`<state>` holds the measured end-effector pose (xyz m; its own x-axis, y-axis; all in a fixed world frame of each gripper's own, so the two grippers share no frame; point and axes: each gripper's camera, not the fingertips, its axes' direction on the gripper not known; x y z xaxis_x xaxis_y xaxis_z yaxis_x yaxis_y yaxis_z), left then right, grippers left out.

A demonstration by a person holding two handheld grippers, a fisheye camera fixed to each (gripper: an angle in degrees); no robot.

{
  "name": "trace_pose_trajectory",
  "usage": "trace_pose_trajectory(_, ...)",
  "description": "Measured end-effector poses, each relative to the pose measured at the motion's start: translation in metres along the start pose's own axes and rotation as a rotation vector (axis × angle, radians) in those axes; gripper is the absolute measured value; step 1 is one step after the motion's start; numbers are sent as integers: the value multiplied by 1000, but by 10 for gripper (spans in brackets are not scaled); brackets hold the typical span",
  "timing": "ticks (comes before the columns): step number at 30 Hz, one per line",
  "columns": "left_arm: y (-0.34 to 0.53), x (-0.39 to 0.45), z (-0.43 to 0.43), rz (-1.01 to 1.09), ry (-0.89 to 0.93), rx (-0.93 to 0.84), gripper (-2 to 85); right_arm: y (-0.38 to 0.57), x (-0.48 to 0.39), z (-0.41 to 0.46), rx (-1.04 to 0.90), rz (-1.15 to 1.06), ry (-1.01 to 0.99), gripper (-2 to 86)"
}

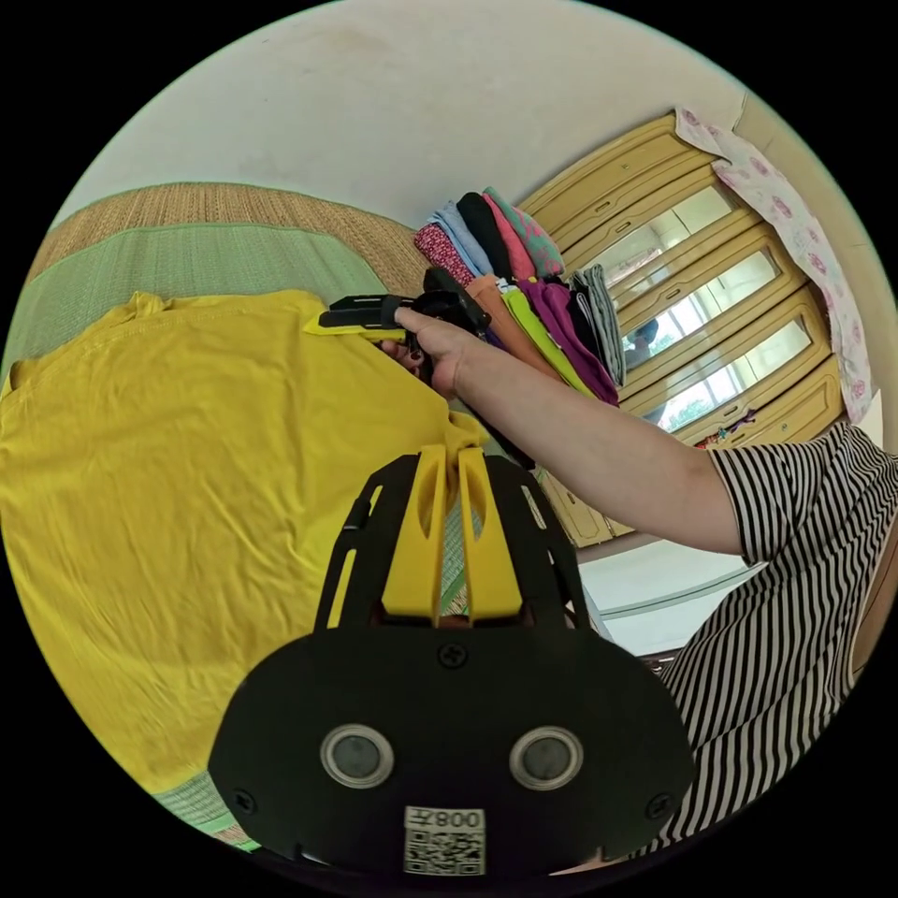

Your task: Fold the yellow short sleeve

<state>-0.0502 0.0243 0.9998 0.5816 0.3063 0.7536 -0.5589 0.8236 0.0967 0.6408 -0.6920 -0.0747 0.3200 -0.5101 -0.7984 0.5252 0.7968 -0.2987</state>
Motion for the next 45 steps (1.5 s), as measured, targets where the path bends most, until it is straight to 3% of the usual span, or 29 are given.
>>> trace_pose_trajectory(9,39,-34,-68,-2,68,90,21,14,-69,14,120,-67,-15,6)
trace_pose_trajectory(18,124,-84,-211,-70,75,354,20,27,-230,88,154,-310,-41,6)
trace_pose_trajectory(29,277,-185,-354,-377,-26,623,20,34,-407,312,-48,-524,80,5)
trace_pose_trajectory(35,344,-239,-392,-542,-13,684,20,36,-445,422,-164,-517,178,5)
trace_pose_trajectory(45,413,-302,-438,-662,69,757,20,42,-486,527,-247,-519,301,6)
